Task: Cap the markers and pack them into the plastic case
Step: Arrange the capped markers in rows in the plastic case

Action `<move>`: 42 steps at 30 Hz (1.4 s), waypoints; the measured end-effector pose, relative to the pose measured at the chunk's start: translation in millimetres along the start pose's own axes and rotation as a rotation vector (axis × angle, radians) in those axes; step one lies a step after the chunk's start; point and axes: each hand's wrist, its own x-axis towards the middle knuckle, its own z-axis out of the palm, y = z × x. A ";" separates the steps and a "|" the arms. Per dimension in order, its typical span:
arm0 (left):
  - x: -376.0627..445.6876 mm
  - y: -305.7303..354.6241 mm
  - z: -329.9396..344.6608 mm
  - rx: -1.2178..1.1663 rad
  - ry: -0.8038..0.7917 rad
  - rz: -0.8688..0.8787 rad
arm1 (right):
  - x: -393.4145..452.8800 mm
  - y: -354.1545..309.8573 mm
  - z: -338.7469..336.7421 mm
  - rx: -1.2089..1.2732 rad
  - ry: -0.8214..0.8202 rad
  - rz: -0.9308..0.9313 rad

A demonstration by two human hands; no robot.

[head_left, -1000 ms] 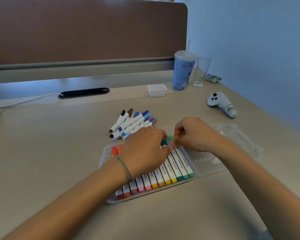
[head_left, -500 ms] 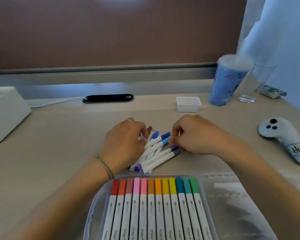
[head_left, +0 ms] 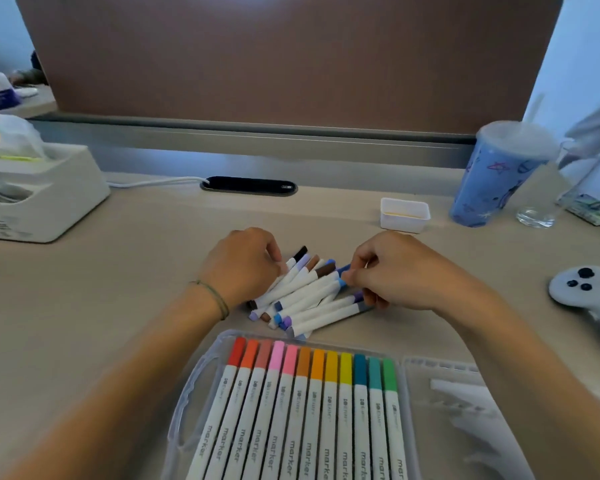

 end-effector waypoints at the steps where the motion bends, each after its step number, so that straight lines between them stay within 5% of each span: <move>1: -0.7 0.2 -0.5 0.010 -0.007 0.009 | 0.3 -0.2 0.6 -0.005 -0.006 -0.002; 7: -4.4 0.5 -5.6 0.125 -0.034 0.071 | 1.0 3.0 -0.4 -0.036 0.020 -0.014; 14: -1.2 -7.2 -23.8 -0.159 -0.050 0.008 | 21.1 -1.7 11.4 -0.084 0.251 -0.115; 20: -0.5 -13.5 -37.1 -0.369 -0.026 0.027 | 52.3 -12.7 10.4 -0.340 0.132 -0.220; 29: -8.3 -6.9 -43.0 -0.673 -0.195 -0.005 | 63.2 -21.4 15.5 -0.577 0.007 -0.398; 35: -14.9 2.1 -45.8 -0.801 -0.284 0.028 | 55.6 -15.2 5.6 -0.472 0.048 -0.418; 42: -25.8 22.5 -49.1 -0.875 -0.347 0.096 | 9.3 10.4 -22.5 0.135 0.146 -0.327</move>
